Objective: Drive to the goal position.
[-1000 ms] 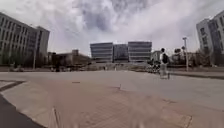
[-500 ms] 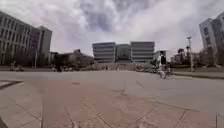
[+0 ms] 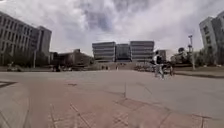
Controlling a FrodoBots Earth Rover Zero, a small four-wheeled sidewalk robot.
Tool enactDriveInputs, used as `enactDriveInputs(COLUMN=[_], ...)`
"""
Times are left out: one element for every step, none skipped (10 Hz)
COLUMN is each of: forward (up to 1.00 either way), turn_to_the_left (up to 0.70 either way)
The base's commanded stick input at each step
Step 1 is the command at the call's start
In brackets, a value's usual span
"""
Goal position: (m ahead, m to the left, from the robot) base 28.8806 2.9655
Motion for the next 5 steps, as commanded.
enactDriveInputs(forward=[0.70, 0.70, 0.70, 0.70, 0.70], turn_to_the_left=[0.00, 0.00, 0.00, 0.00, 0.00])
